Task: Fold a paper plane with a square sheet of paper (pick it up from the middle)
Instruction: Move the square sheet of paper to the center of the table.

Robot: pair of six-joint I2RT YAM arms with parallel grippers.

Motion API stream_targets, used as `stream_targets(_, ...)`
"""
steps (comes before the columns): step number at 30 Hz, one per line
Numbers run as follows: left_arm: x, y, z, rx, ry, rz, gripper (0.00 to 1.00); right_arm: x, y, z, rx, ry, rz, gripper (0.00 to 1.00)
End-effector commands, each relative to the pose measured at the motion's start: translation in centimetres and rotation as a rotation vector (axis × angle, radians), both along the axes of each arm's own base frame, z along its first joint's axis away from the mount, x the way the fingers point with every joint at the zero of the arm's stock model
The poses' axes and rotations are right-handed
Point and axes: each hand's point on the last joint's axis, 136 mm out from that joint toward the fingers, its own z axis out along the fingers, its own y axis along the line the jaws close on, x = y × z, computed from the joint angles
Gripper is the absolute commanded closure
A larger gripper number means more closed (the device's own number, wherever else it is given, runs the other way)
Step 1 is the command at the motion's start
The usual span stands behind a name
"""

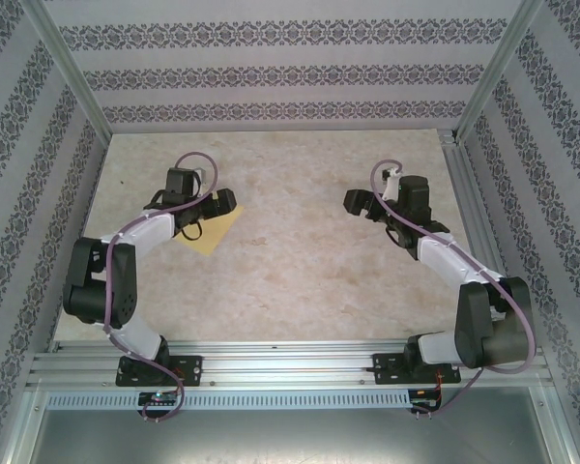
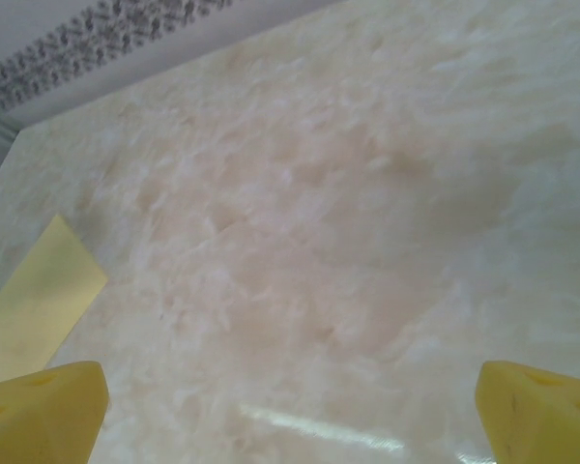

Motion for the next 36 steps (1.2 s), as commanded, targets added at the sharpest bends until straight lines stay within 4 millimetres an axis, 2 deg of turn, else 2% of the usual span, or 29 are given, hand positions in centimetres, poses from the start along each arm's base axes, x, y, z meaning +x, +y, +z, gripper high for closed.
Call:
stream_targets(1, -0.6, -1.1, -1.1, -0.013, 0.105, 0.010, 0.00, 0.1, 2.2, 1.8, 0.043, 0.001, 0.046, 0.02)
stream_targets(8, -0.8, -1.0, -3.8, 0.050, 0.176, 0.052, 0.00, -0.3, 3.5, 0.9, 0.051, 0.041, 0.063, 0.02)
stream_targets(15, -2.5, -1.3, -5.9, 0.120, 0.270, 0.118, 0.00, -0.8, 3.4, 0.0, 0.050, 0.077, 0.047, 0.02)
stream_targets(19, -3.8, -1.9, -6.0, 0.145, 0.295, 0.137, 0.00, -1.4, 3.0, -0.3, 0.025, 0.094, 0.044, 0.02)
stream_targets(25, -5.5, -4.3, -6.7, 0.105, 0.324, 0.131, 0.00, -2.6, 2.0, -0.3, -0.030, 0.093, 0.028, 0.02)
stream_targets(29, -6.3, -6.6, -6.4, 0.080, 0.321, 0.103, 0.00, -3.4, 1.3, -0.3, -0.067, 0.087, 0.018, 0.02)
stream_targets(32, -6.1, -7.6, -5.8, 0.055, 0.292, 0.087, 0.00, -3.7, 1.0, -0.4, -0.083, 0.084, 0.012, 0.02)
stream_targets(36, -6.2, -10.9, -5.5, -0.012, 0.318, 0.018, 0.00, -4.0, 0.8, -0.5, -0.087, 0.087, 0.010, 0.02)
